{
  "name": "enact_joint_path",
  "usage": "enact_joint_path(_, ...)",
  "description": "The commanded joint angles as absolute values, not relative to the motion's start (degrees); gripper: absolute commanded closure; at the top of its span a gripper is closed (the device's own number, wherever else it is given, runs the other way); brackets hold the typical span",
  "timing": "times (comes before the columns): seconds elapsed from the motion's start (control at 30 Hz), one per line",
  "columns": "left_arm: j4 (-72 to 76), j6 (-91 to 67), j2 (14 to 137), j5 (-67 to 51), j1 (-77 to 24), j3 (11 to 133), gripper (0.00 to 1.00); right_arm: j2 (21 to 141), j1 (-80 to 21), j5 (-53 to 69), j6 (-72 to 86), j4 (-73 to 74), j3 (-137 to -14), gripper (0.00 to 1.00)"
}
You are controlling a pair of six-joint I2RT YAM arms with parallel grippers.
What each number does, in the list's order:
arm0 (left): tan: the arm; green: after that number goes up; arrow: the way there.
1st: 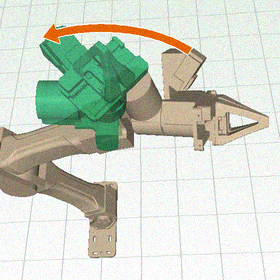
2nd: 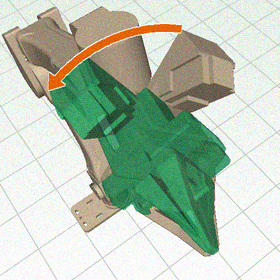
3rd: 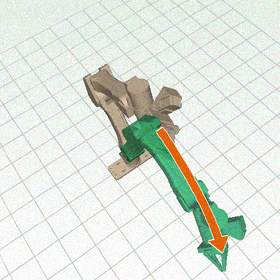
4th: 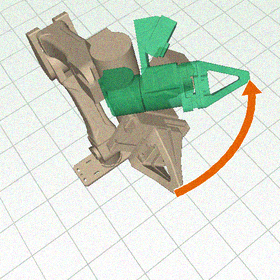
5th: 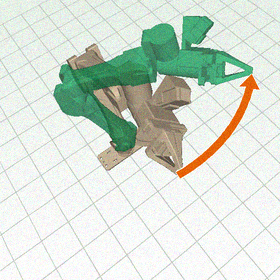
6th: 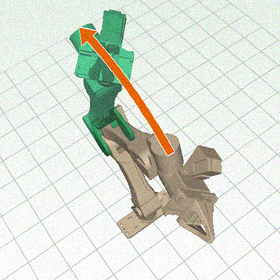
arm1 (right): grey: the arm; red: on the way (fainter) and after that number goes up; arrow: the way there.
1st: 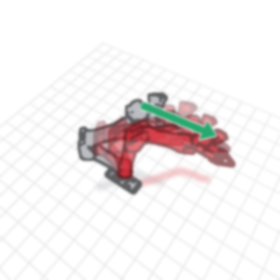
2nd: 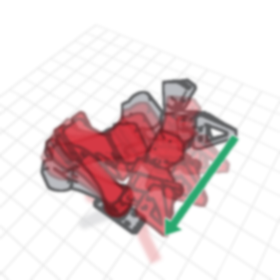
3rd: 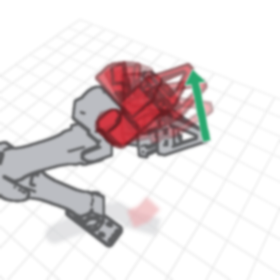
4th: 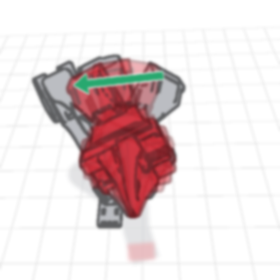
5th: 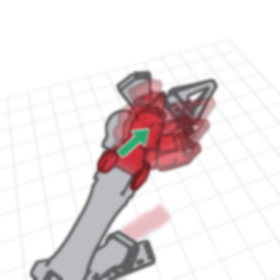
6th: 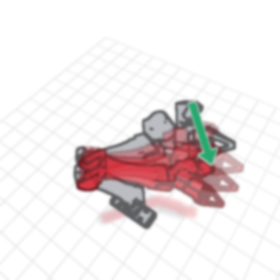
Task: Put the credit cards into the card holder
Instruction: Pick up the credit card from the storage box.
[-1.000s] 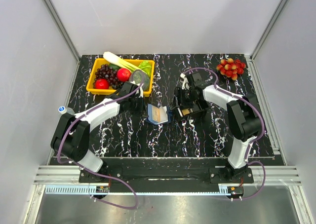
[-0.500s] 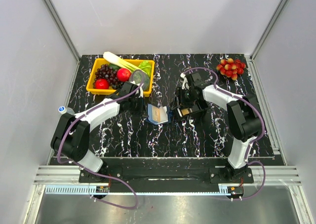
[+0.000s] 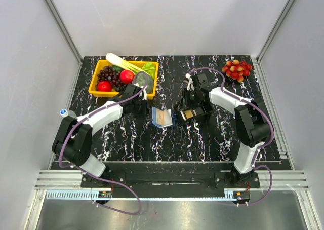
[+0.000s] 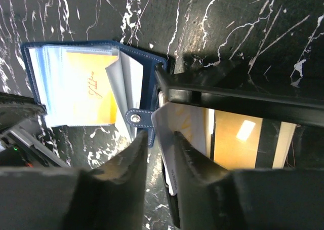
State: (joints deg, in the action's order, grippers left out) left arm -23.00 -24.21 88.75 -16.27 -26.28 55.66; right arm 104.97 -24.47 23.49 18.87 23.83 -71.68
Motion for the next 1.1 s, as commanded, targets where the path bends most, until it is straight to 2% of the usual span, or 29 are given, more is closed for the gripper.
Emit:
enact_joint_path(0.0,-21.53,-24.08,88.42,-18.11,-26.10,55.99,1.00,102.22,-25.14,22.76,18.11,23.55,-73.21,0.72)
enact_joint_path(0.03,-21.53,-24.08,88.33,-18.02,-26.10,55.99,1.00,102.30,-25.14,22.85,18.11,23.82,-73.39,0.67)
enact_joint_path(0.13,-21.45,-24.08,88.59,-17.93,-26.10,56.07,1.00,102.74,-25.14,23.29,17.67,24.43,-74.18,0.66)
enact_joint_path(0.3,-21.45,-23.99,88.59,-17.93,-26.10,56.07,1.00,102.39,-25.14,23.73,17.84,24.52,-74.36,0.74)
enact_joint_path(0.37,-21.53,-24.08,88.68,-18.11,-26.19,56.16,1.00,102.13,-25.14,23.91,17.84,24.43,-74.44,0.81)
enact_joint_path(0.4,-21.53,-24.08,88.68,-18.11,-26.10,56.08,1.00,102.13,-25.14,23.99,17.84,24.43,-74.44,0.81)
enact_joint_path(0.43,-21.36,-24.08,88.68,-18.19,-26.02,56.07,1.00,102.04,-25.14,23.82,17.93,24.52,-74.44,0.79)
enact_joint_path(0.47,-21.44,-24.08,88.59,-18.19,-26.10,56.07,1.00,101.78,-25.14,23.12,17.93,24.43,-74.36,0.69)
enact_joint_path(0.5,-21.45,-24.08,88.68,-18.19,-26.10,56.16,1.00,101.43,-25.14,21.46,18.10,24.43,-74.27,0.51)
enact_joint_path(0.57,-21.45,-24.08,88.59,-18.28,-26.10,56.07,1.00,100.99,-25.14,19.52,17.93,24.52,-74.18,0.49)
enact_joint_path(0.63,-21.45,-24.08,88.51,-18.11,-26.10,55.99,1.00,101.16,-25.14,18.03,17.49,24.43,-74.44,0.40)
enact_joint_path(0.77,-21.36,-24.08,88.59,-18.19,-26.10,55.99,1.00,103.70,-25.14,18.98,17.23,24.69,-74.88,0.35)
enact_joint_path(1.07,-21.36,-23.99,88.68,-18.19,-26.10,55.90,1.00,107.93,-25.93,23.38,17.84,25.05,-75.50,0.38)
